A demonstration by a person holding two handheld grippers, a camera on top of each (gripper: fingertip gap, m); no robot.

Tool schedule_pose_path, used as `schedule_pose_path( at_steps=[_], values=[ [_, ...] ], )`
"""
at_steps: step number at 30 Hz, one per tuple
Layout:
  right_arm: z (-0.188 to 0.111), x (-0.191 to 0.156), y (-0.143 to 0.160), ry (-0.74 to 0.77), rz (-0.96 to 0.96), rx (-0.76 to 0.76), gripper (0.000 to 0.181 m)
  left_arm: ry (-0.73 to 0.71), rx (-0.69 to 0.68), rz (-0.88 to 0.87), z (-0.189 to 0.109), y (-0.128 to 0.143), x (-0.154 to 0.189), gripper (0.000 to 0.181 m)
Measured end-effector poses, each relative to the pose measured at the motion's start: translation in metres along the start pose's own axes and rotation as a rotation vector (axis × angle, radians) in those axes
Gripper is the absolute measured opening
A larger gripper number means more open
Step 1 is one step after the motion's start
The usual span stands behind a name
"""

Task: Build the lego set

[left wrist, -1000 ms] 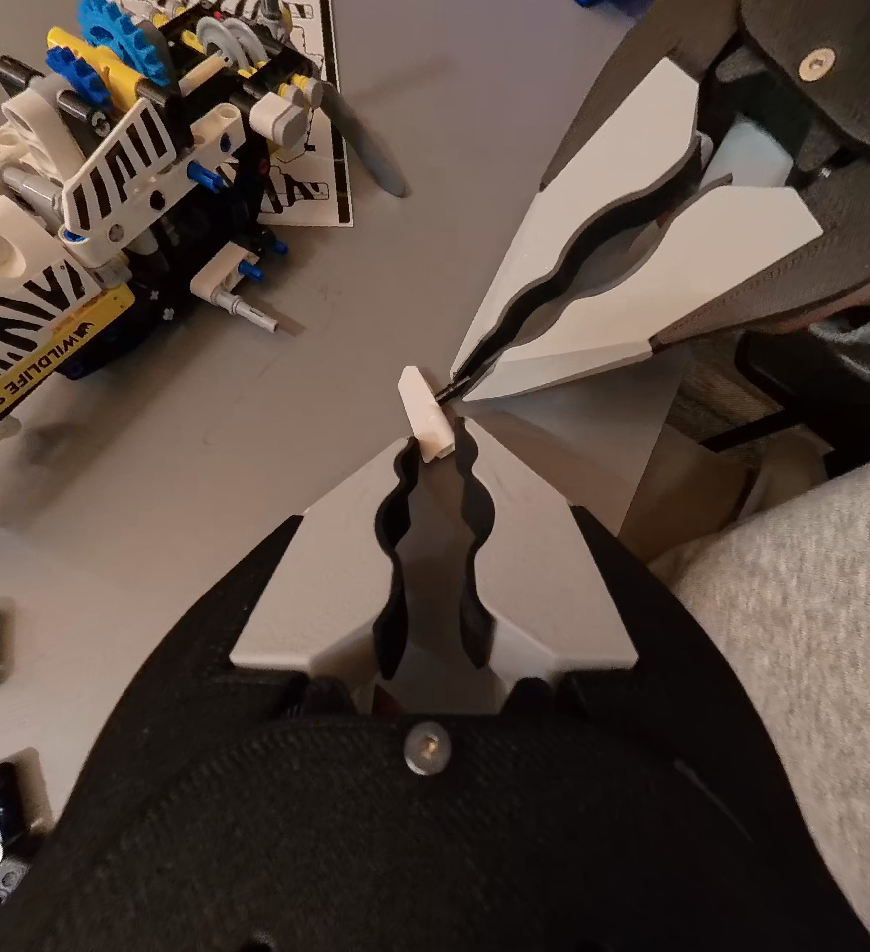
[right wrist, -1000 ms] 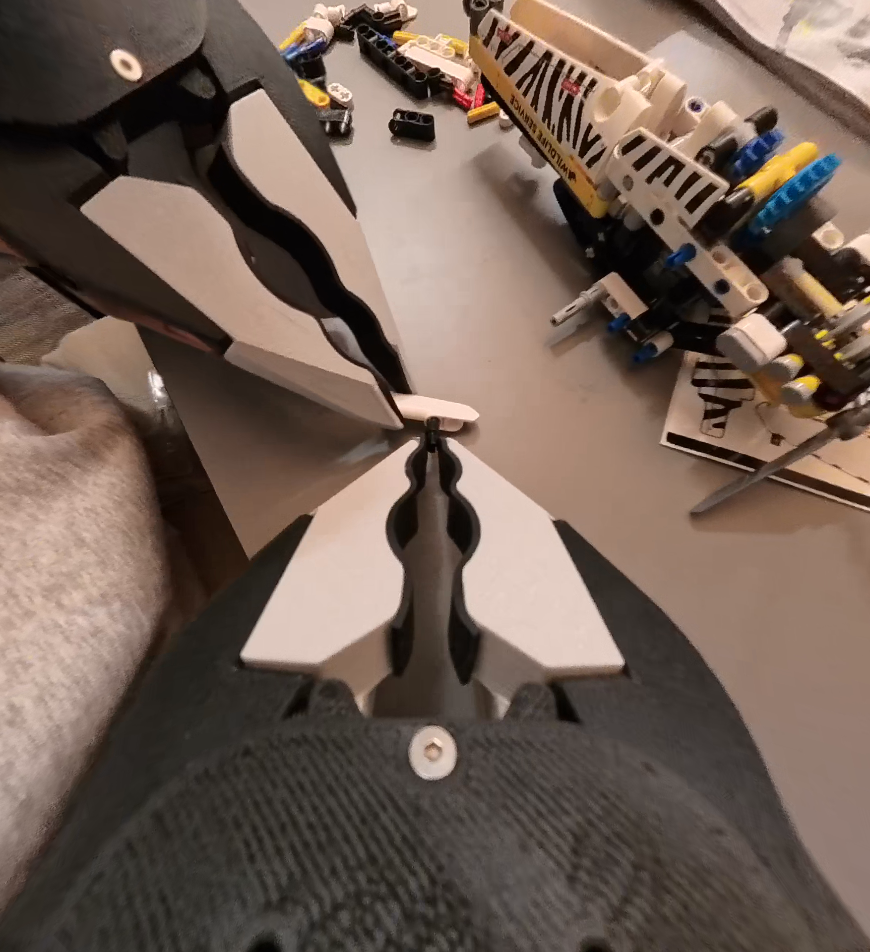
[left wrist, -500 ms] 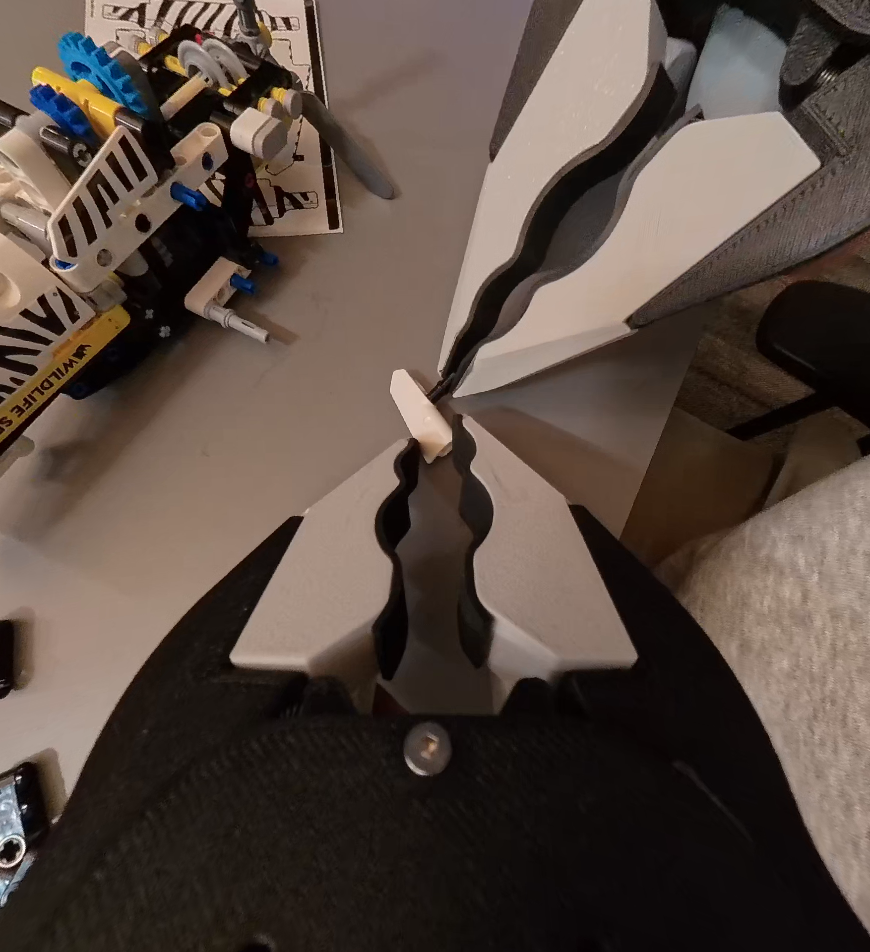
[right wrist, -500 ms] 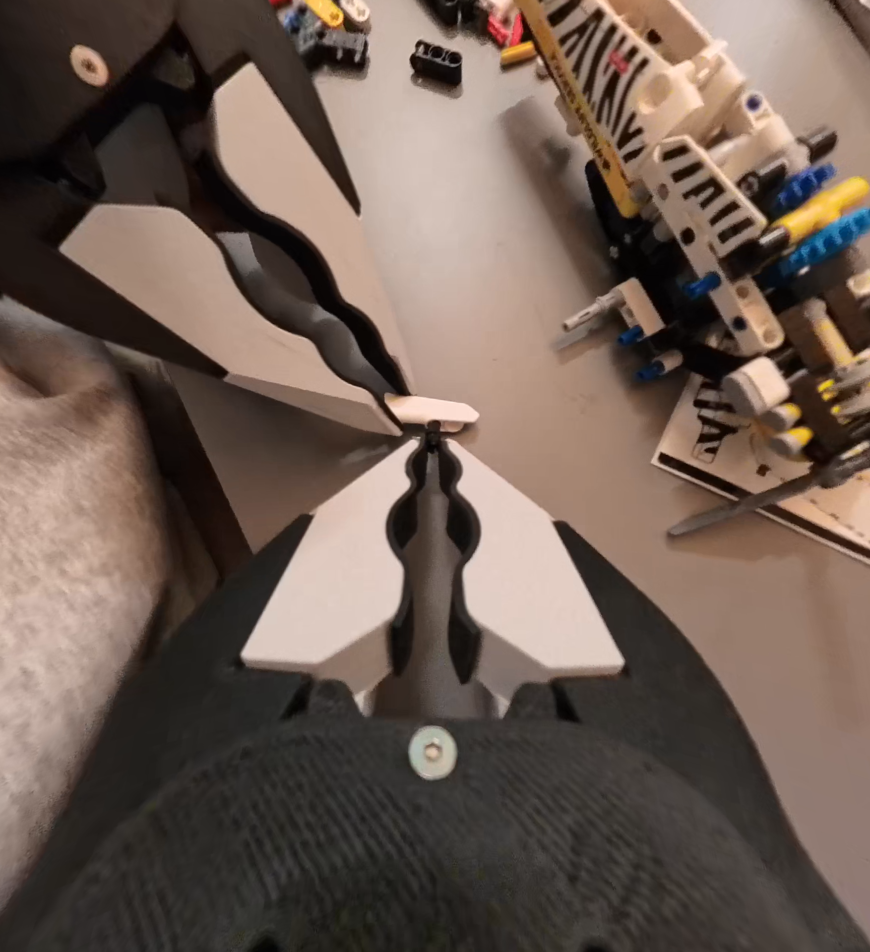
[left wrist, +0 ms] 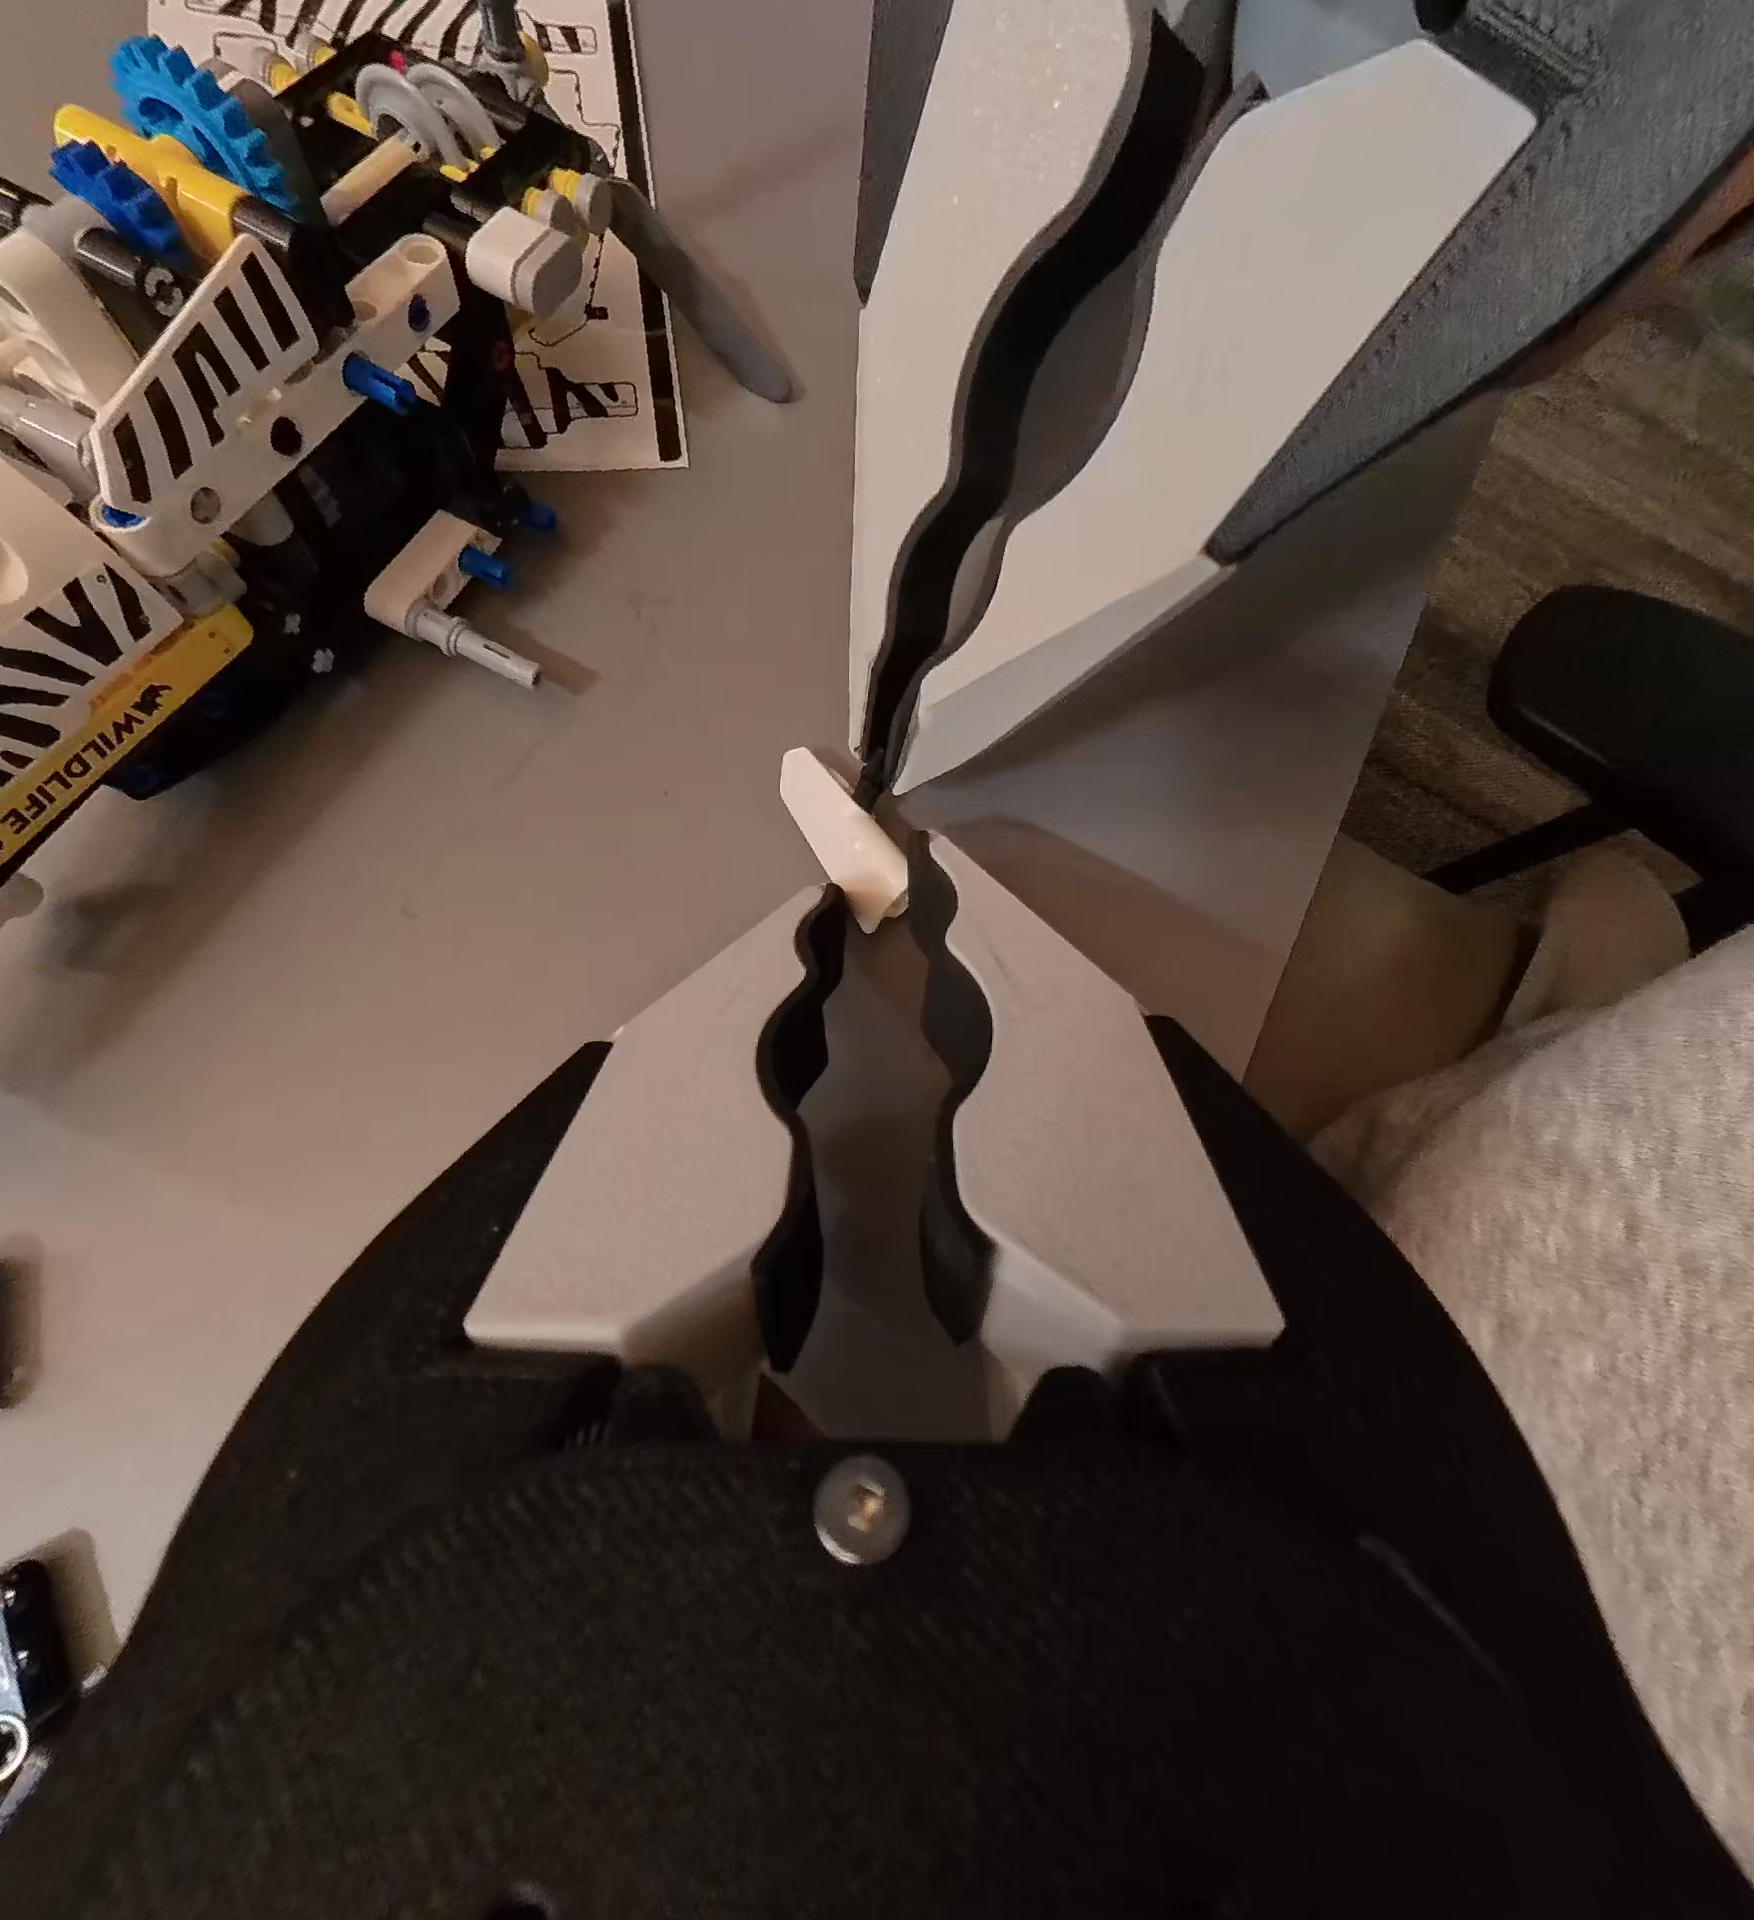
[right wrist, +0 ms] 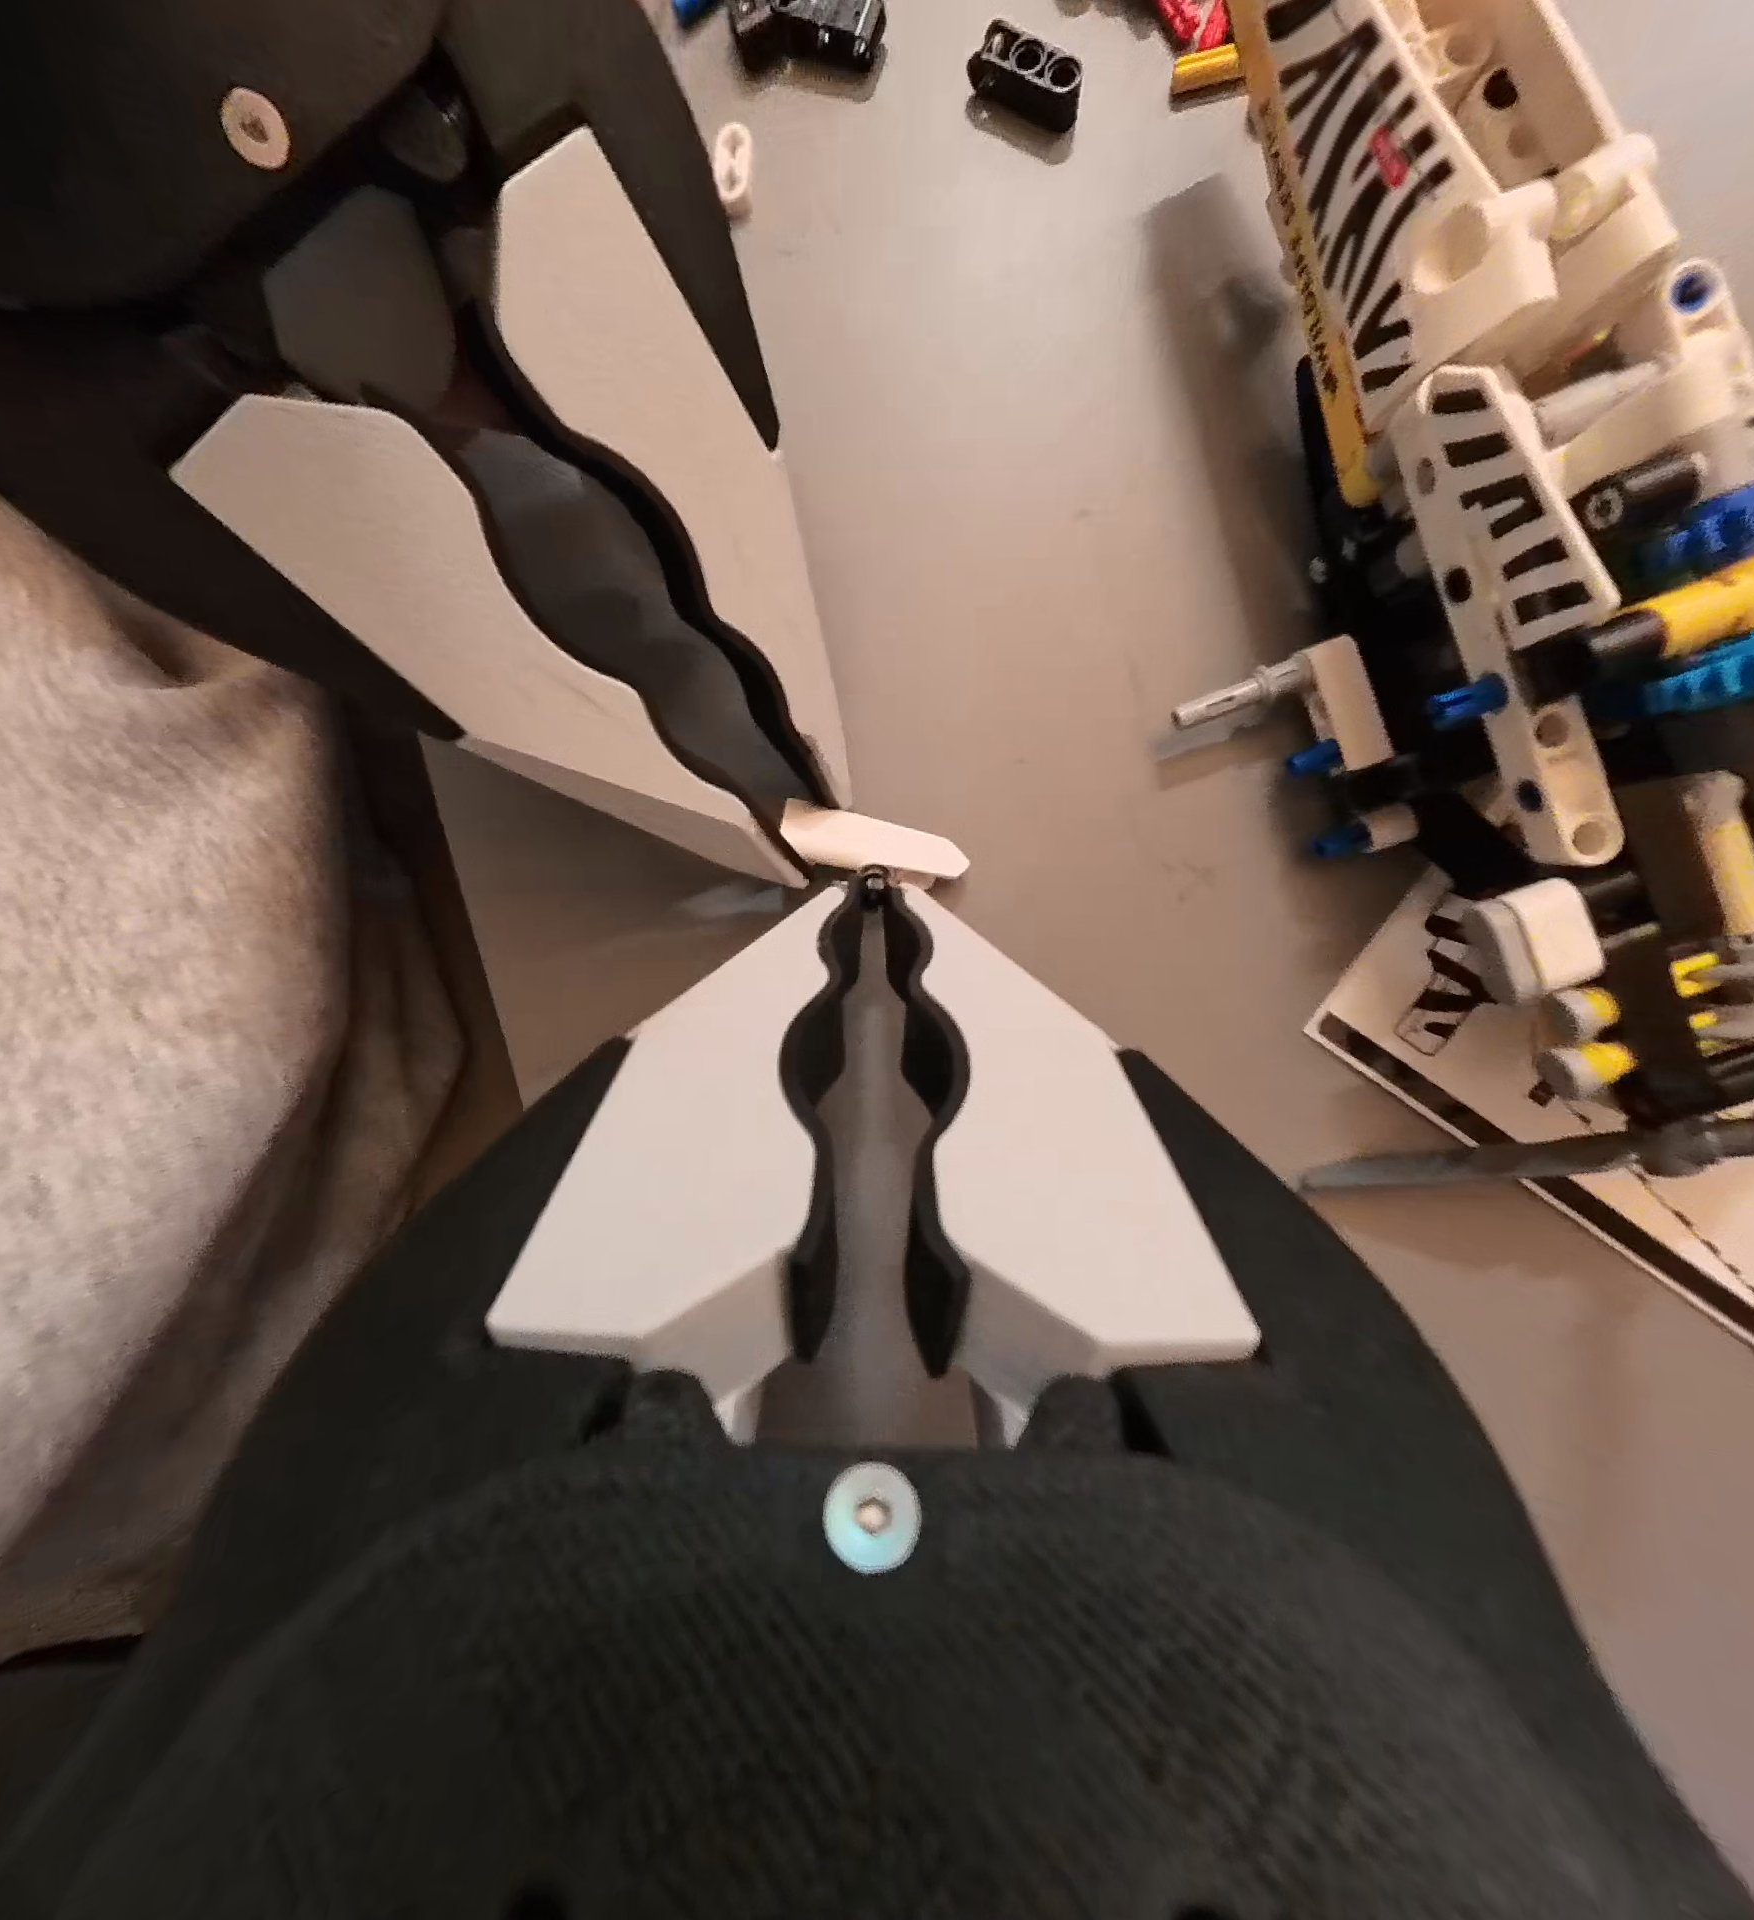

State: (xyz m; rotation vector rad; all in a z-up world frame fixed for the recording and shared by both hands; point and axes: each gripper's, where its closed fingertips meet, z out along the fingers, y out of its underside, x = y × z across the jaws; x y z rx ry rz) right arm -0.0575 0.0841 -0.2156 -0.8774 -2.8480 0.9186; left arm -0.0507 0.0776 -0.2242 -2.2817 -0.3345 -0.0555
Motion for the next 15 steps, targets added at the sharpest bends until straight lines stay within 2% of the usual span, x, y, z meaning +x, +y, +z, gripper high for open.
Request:
schedule_pose_path(
  at_steps=[8,15],
  values=[
    [-0.0001,0.0014,0.0000,-0.161,0.227,0.117,0.002,0.055,0.004,-0.058,-0.0005,-0.0003,0.0000,0.014],
    [-0.0002,0.0022,-0.0002,-0.211,0.363,0.200,0.002,0.070,0.005,-0.076,-0.0006,0.0000,-0.0001,0.014]
  ],
)
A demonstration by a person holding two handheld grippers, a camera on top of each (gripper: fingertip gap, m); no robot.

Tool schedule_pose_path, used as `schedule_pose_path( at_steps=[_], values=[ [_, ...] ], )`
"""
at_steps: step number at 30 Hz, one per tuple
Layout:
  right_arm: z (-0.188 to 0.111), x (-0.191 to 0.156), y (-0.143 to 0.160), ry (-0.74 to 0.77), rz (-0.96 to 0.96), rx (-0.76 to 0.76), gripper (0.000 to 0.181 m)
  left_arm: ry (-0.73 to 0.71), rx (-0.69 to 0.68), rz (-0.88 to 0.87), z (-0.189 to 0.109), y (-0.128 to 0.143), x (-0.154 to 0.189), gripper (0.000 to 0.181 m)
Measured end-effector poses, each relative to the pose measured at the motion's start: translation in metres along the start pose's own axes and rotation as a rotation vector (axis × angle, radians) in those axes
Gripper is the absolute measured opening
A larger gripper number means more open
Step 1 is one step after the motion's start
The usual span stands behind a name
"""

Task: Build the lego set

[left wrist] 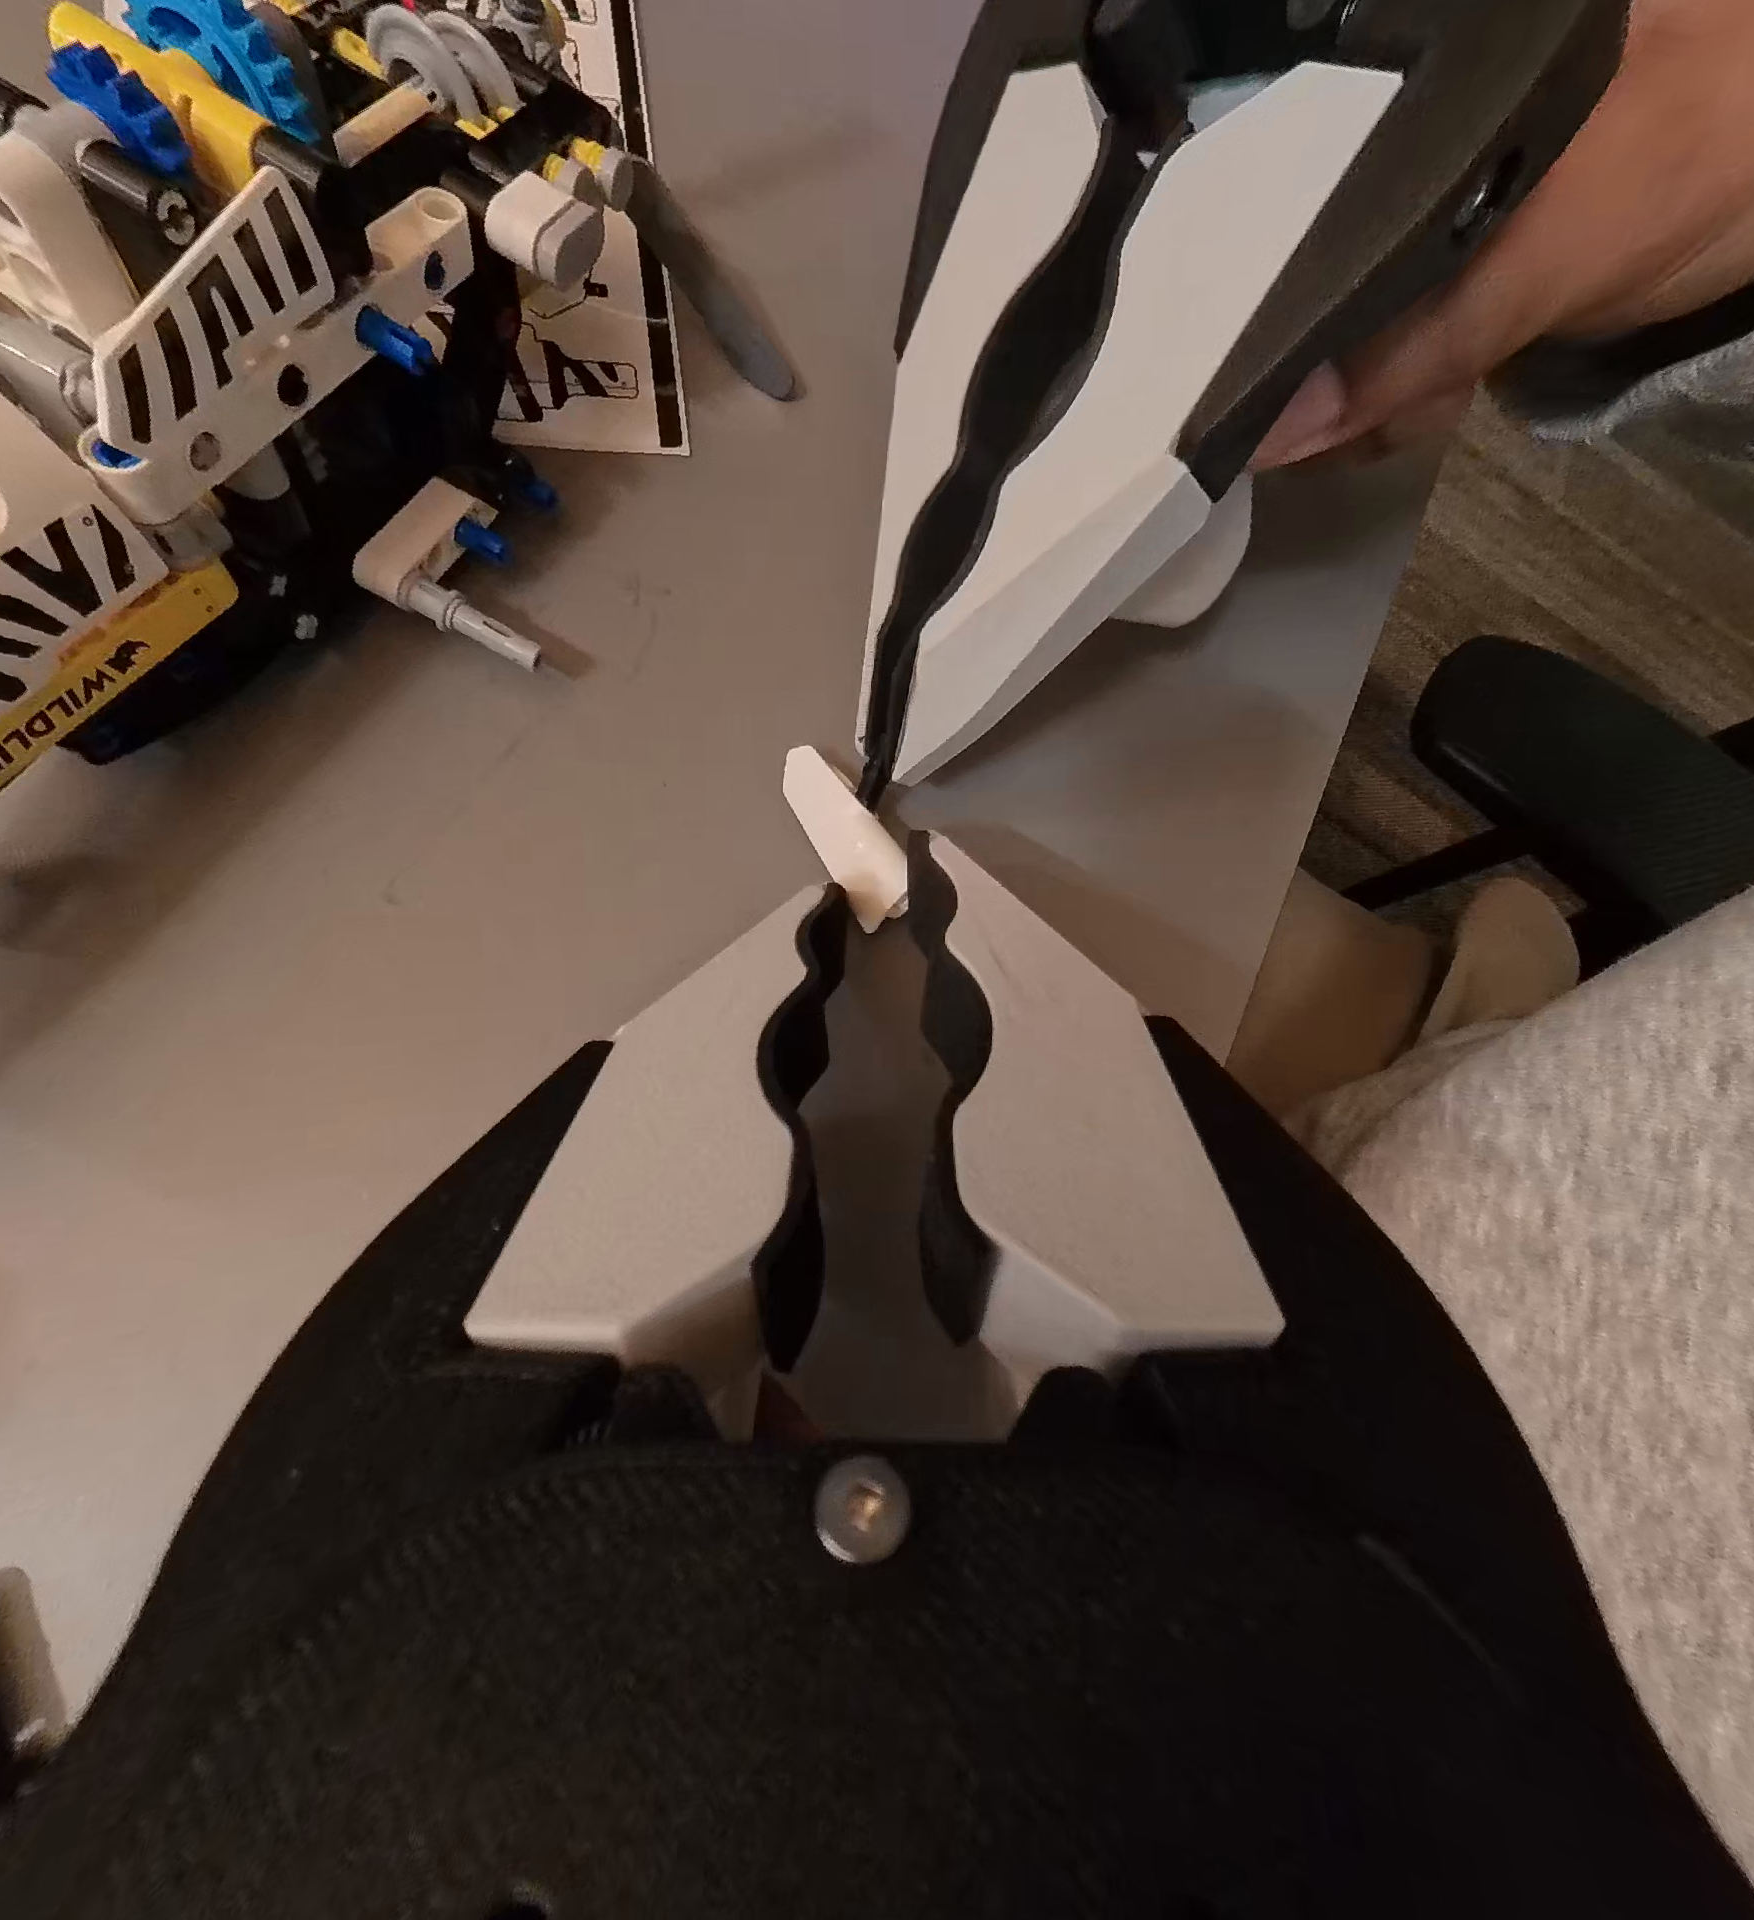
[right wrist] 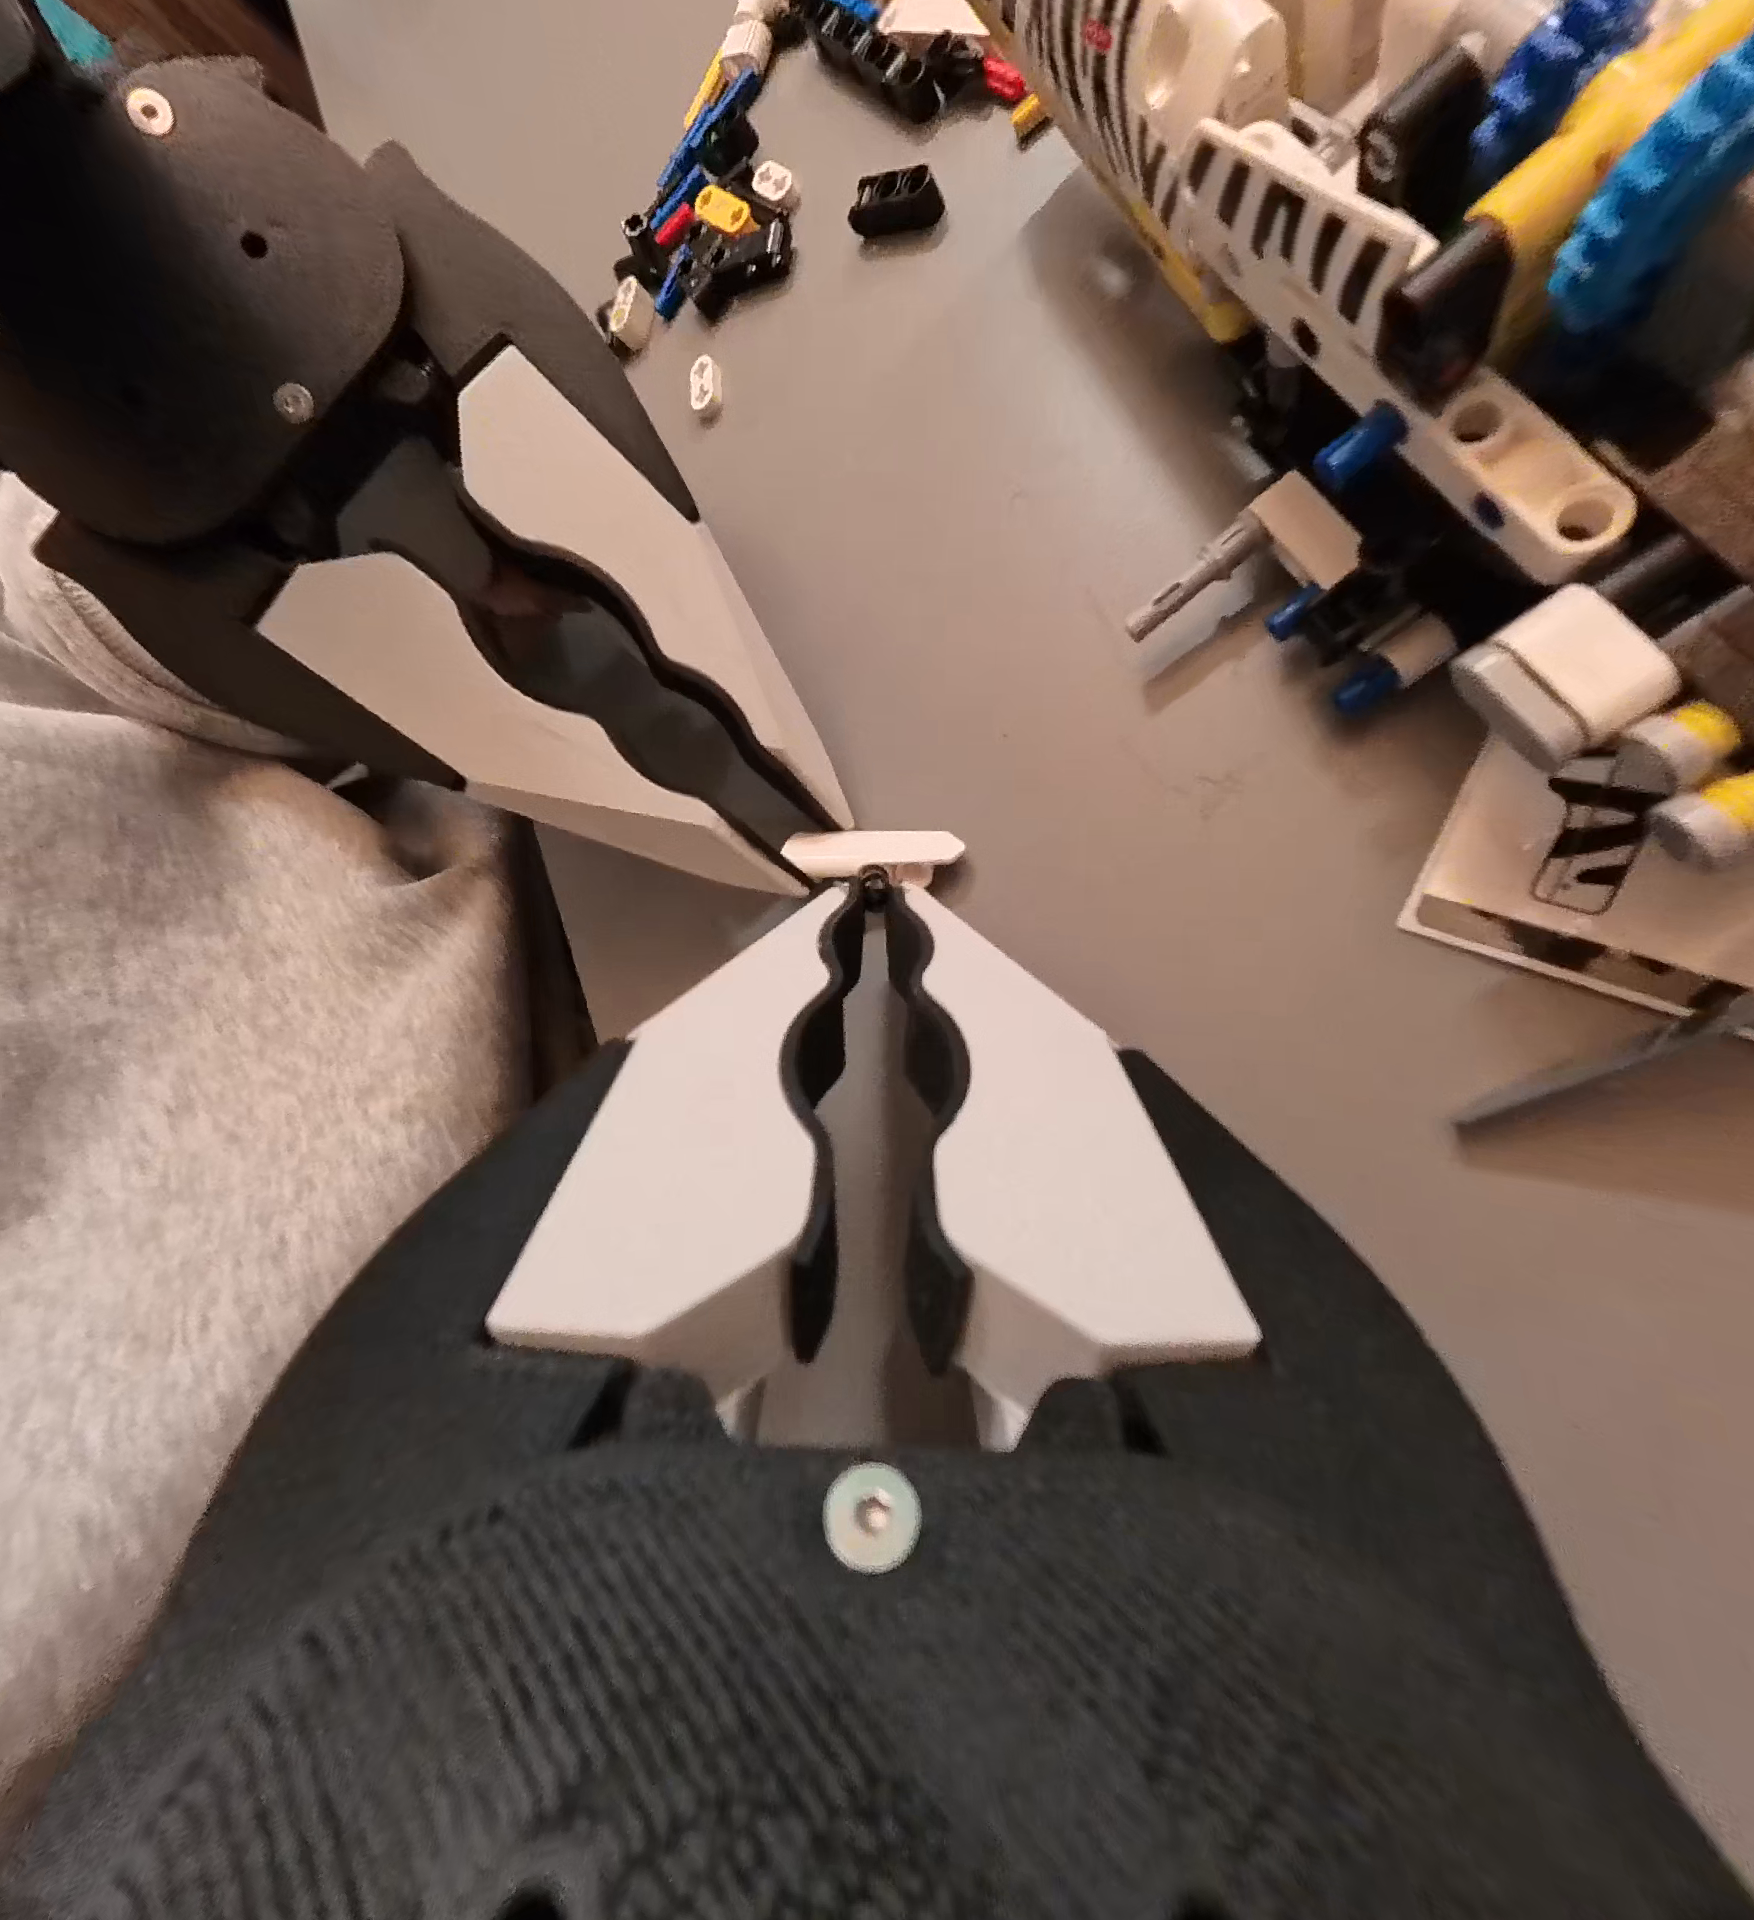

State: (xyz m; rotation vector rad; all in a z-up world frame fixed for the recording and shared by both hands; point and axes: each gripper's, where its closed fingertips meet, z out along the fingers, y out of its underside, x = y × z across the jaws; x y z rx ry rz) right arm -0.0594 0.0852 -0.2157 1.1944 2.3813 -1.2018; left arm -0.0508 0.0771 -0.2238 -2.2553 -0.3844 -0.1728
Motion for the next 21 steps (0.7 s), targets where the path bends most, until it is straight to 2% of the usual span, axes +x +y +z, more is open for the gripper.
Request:
schedule_pose_path(
  at_steps=[4,5,8,11,15,19,21],
  values=[
    [0.000,0.000,0.001,0.011,0.004,0.019,0.002,0.004,0.000,-0.009,0.000,0.001,-0.001,0.014],
    [0.001,0.002,0.004,0.029,-0.008,0.008,0.002,0.010,-0.002,-0.011,0.000,0.001,0.000,0.002],
    [0.011,0.000,0.005,0.057,-0.074,0.007,0.002,0.129,-0.048,0.001,0.007,0.005,0.023,0.001],
    [0.007,0.009,-0.001,0.205,-0.208,-0.004,0.002,0.053,-0.027,0.021,0.005,0.003,0.016,0.000],
    [0.002,0.009,0.002,0.157,-0.158,0.008,0.002,0.033,-0.019,0.011,0.003,0.003,0.011,0.000],
    [-0.007,0.012,0.003,0.195,-0.156,0.039,0.002,-0.029,0.019,0.015,-0.004,-0.001,0.000,0.000],
    [-0.013,0.014,0.007,0.231,-0.144,0.044,0.002,-0.047,0.017,0.006,-0.004,0.001,0.001,0.012]
  ],
)
